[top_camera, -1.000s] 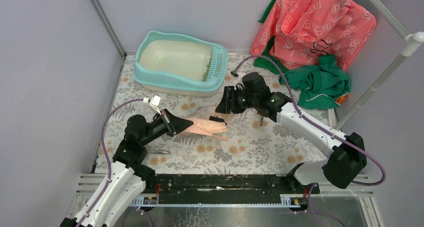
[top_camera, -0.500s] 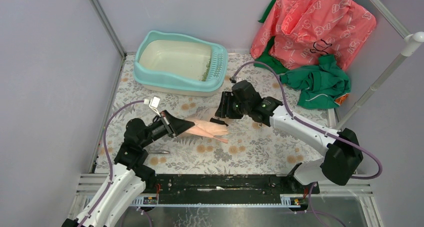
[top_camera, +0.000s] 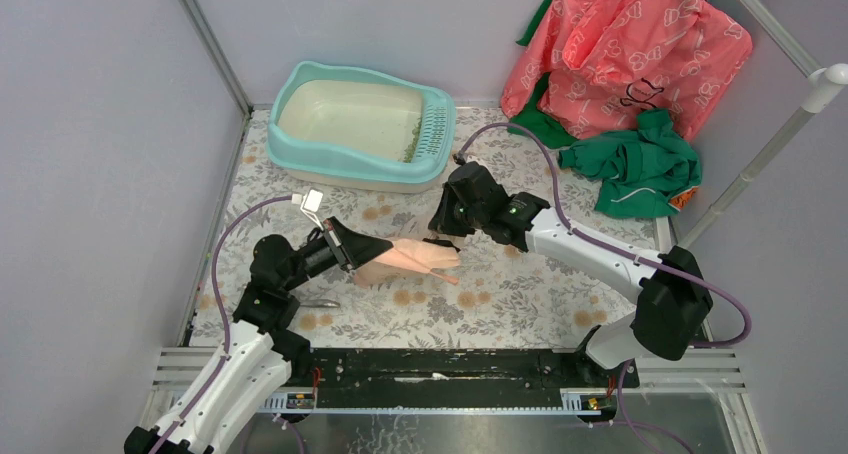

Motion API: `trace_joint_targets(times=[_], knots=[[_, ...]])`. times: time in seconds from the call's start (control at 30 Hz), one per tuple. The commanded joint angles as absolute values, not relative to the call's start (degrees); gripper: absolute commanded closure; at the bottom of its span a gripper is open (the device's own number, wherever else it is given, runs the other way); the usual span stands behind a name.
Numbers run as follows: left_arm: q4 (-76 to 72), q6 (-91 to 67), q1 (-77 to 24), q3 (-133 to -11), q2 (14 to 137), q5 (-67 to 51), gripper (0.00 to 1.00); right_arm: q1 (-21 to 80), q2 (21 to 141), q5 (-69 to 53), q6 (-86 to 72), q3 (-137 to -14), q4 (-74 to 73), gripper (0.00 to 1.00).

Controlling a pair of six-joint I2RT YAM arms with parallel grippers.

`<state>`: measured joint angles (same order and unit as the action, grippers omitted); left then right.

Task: Fill the litter box with clean litter
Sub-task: Open the cat litter bag at the center of the board.

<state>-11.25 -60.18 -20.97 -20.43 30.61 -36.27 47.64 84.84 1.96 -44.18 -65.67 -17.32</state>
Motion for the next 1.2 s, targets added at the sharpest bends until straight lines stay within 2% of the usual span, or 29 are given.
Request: trace_joint_targets(times=[0.0, 0.07, 0.27, 0.37, 0.43, 0.47, 0.5, 0.63, 0.7, 0.87, 1.0, 1.17], knots=[[-22.5, -60.0, -21.6, -24.3, 31.5, -40.6, 1.00, 48.0, 84.3, 3.9, -45.7, -71.2, -14.5, 0.96], [-20.7, -58.2, -21.6, -26.6, 32.2, -39.8, 1.00, 48.0, 85.0, 4.4, -45.1, -73.8, -15.2, 1.00], [-10.2, -46.7, -21.4, -35.6, 35.8, -33.2, 1.00, 47.9, 92.0, 4.1, -42.2, -85.8, -16.2, 1.00], [-9.9, -44.1, -20.9, -37.4, 37.7, -30.5, 0.99, 47.7, 96.6, 4.3, -40.6, -93.2, -17.6, 1.00], [-10.4, -42.7, -20.7, -37.3, 38.1, -28.9, 0.94, 47.5, 98.8, 4.5, -39.5, -96.9, -18.5, 1.00], [-11.2, -42.5, -20.7, -36.3, 37.8, -28.1, 0.89, 47.3, 99.3, 4.7, -39.1, -97.6, -18.5, 1.00], [-12.3, -42.7, -20.7, -34.9, 37.4, -27.7, 0.79, 47.0, 99.5, 4.5, -39.0, -97.7, -18.5, 1.00], [-14.9, -45.6, -20.7, -27.8, 35.4, -28.9, 0.43, 46.1, 95.8, 3.2, -39.7, -88.6, -14.7, 1.00], [-15.2, -47.8, -20.8, -24.6, 34.5, -31.1, 0.36, 45.9, 93.0, 2.4, -40.5, -82.1, -12.1, 1.00], [-11.2, -51.9, -20.8, -19.7, 26.7, -33.4, 0.32, 45.7, 84.5, 2.0, -42.1, -66.6, -7.5, 1.00], [-2.9, -51.5, -20.9, -23.5, 21.5, -32.9, 0.28, 45.6, 77.8, 3.2, -42.0, -58.4, -6.8, 1.00], [3.9, -49.9, -20.8, -29.2, 21.6, -32.6, 0.28, 45.0, 71.7, 4.3, -41.4, -51.3, -6.1, 1.00]])
